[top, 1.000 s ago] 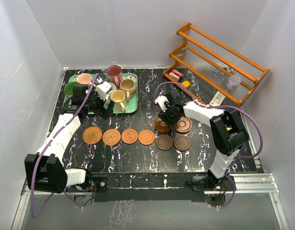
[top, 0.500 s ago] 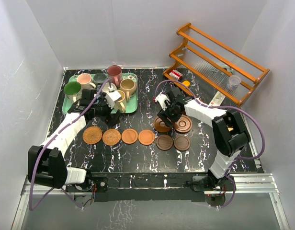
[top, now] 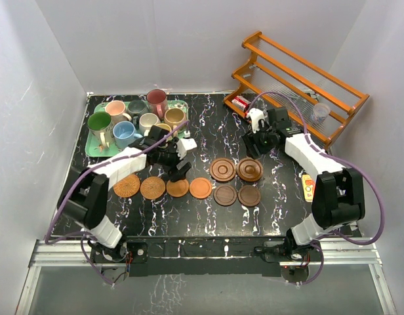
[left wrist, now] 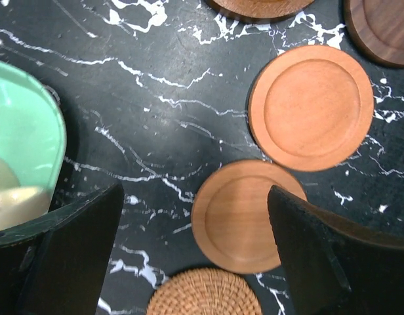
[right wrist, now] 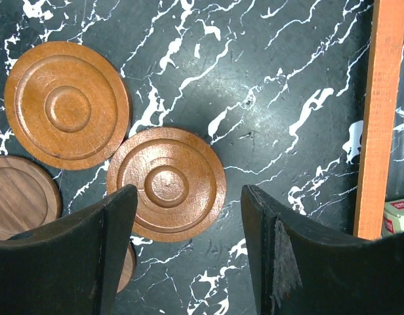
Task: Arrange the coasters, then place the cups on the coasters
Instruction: Move the coaster to the center of the board.
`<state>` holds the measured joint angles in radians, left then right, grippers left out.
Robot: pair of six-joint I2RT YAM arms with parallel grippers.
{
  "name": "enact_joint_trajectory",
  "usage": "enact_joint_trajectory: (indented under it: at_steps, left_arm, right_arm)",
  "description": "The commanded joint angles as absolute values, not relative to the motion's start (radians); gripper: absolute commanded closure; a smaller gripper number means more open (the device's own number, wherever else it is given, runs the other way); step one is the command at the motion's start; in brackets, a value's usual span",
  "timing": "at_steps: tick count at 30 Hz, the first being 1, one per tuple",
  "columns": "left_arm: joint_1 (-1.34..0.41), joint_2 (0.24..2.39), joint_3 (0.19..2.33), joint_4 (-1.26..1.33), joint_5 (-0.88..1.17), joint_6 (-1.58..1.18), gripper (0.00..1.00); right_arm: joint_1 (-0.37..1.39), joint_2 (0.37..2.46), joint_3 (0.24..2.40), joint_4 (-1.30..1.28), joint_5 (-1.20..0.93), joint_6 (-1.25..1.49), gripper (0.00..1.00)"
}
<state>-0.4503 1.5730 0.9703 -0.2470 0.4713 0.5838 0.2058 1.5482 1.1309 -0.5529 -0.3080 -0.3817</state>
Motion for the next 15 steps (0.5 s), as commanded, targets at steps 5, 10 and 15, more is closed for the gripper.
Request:
enact_joint_trajectory:
  at_steps: [5, 10, 15]
  left_arm:
    - [-0.53, 1.685, 1.056, -0.241, 0.469, 0.582, 0.17]
    - [-0.546, 1.721, 1.069, -0.247, 0.462, 0.573, 0.26]
    - [-0.557, 1.742, 1.061, -0.26, 0.451, 0.584, 0.36]
  right_arm:
    - [0.179, 1.539, 1.117, -0.524, -0.393, -0.366, 0.37]
    - [0.178, 1.55, 1.117, -0.528, -0.401, -0.367, 0.37]
    - [0.179, 1.558, 1.115, -0.528, -0.4, -0.368, 0.37]
